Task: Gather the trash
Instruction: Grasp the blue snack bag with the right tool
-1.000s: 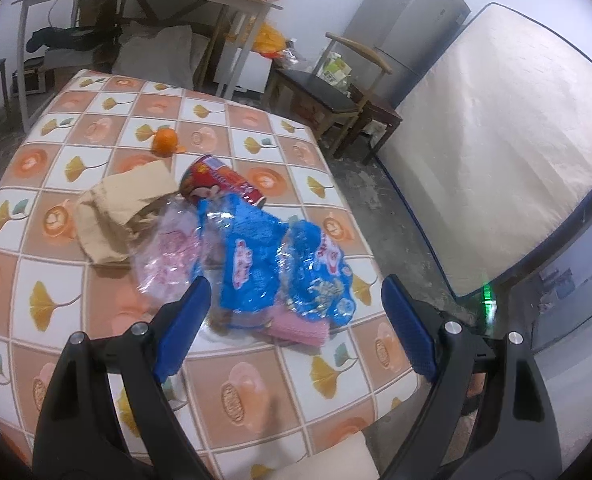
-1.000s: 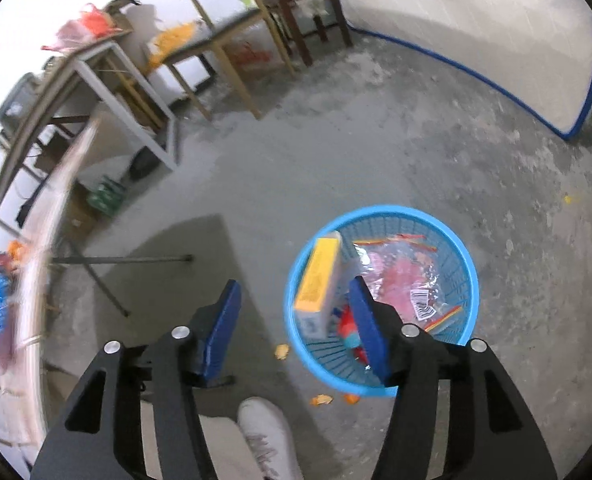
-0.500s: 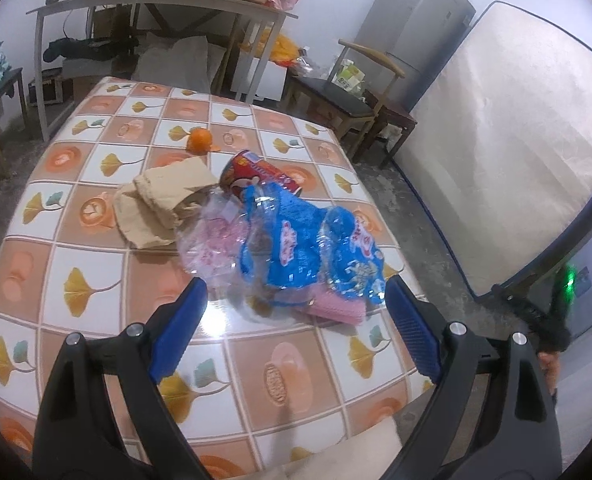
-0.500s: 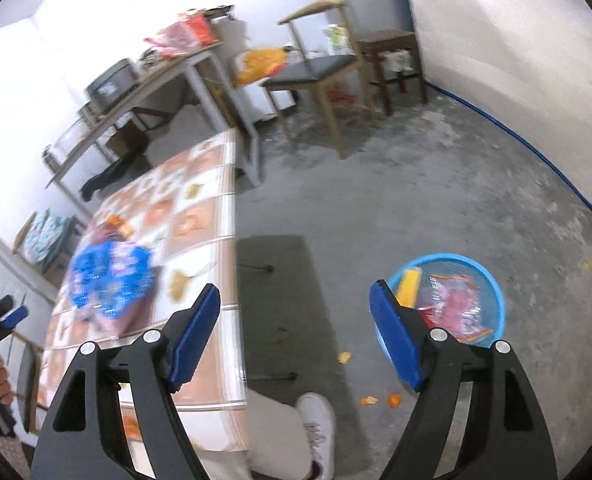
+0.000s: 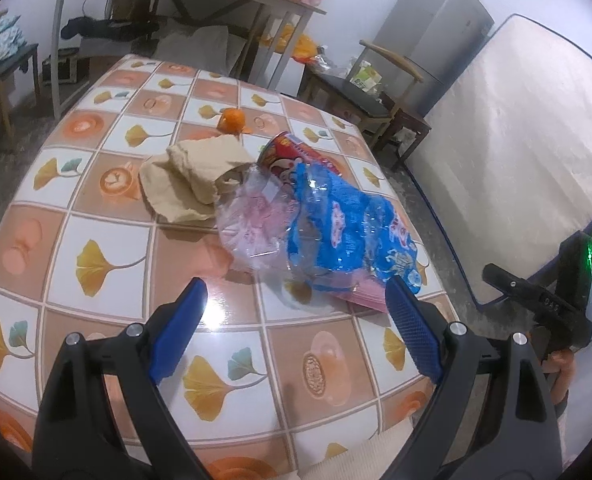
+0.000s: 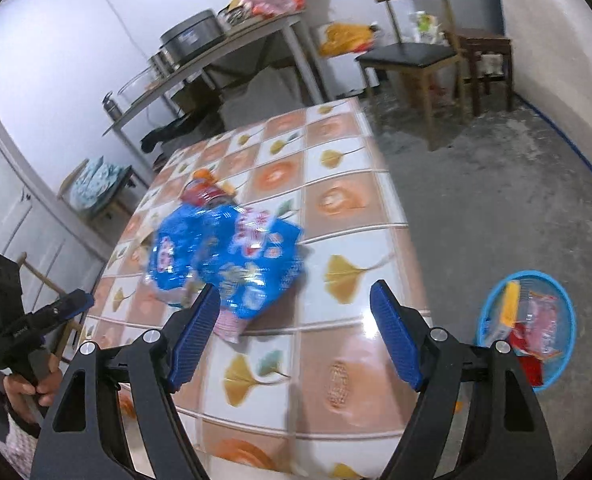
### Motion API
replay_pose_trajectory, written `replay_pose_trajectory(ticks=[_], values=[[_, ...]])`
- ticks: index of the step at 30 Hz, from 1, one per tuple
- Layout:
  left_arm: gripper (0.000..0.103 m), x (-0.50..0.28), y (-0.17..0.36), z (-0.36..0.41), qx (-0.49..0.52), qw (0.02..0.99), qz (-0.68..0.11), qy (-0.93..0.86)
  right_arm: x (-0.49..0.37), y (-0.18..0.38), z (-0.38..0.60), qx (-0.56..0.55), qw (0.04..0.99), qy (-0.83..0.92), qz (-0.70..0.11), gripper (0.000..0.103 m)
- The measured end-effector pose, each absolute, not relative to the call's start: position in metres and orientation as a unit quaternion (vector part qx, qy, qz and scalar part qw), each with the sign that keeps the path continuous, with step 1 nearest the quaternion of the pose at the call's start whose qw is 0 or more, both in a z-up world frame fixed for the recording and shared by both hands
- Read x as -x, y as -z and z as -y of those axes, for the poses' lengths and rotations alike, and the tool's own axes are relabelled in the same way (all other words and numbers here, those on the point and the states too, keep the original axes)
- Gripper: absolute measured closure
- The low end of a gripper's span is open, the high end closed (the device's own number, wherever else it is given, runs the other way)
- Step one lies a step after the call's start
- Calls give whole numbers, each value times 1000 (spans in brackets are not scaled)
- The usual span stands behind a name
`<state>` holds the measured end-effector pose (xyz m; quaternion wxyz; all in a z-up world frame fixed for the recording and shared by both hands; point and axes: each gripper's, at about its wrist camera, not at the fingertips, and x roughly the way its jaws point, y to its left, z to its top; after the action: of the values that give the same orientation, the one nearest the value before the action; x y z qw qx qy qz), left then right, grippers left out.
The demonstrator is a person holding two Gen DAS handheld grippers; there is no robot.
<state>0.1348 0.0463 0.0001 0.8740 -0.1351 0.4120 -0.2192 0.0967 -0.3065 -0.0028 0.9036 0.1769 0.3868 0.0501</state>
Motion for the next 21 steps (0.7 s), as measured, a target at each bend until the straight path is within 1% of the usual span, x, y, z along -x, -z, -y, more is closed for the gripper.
replay_pose_trajectory(ticks=[5,11,21], values=[[17,-142,7,-54,138,871,-418,218,-123,8,274,-164,896,-59,-408,28],[17,-150,6,-60,134,871,-419,217,-142,3,248,-150,896,-61,-413,28],[17,-163,6,-60,117,872,-422,221,-157,9,237,-153,889,-43,-430,28]])
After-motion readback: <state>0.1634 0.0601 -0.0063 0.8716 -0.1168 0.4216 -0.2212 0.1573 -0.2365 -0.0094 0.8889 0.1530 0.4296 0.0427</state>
